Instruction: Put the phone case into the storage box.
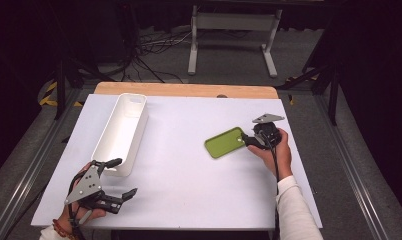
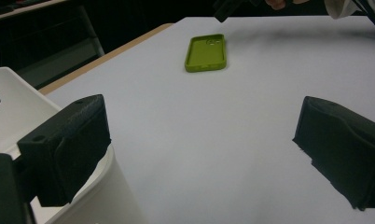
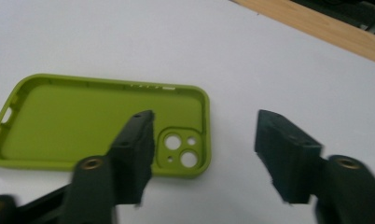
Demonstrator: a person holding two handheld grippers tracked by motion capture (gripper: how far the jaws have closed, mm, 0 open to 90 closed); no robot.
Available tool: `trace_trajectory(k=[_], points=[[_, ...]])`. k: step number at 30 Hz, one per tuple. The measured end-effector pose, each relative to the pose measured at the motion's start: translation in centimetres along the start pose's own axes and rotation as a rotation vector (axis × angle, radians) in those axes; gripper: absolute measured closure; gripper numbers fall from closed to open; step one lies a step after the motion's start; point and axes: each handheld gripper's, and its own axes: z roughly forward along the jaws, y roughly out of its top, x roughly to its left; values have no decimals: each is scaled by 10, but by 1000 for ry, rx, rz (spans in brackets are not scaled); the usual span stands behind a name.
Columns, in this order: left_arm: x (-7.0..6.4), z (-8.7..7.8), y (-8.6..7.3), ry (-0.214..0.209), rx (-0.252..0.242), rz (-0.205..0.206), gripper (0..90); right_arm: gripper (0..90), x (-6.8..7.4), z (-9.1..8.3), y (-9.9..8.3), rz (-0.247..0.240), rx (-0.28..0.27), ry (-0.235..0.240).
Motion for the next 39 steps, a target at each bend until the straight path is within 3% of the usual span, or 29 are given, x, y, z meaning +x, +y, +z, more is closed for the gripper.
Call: trace_trajectory(k=[3,5,7,13,24,29,39], points=[[0,1,-1,0,5,-7,42,228,-2,3,5,20,30,8],[-1,1,0,-2,11,-3,41,225,-5,6,7,36,46,39],[-1,1,0,1,8,8,41,220,-6,9,10,26,68,44],[0,0,0,8,8,13,42,202,-11,20,16,68,118,80],[-1,1,-1,-4,15,9,42,472,-21,32,26,65,205,86],[-2,1,-2,-13,18,15,42,526,-25,38,25,72,267,75],[-3,1,-2,-11,19,12,42,676,-25,46,21,80,303,110]])
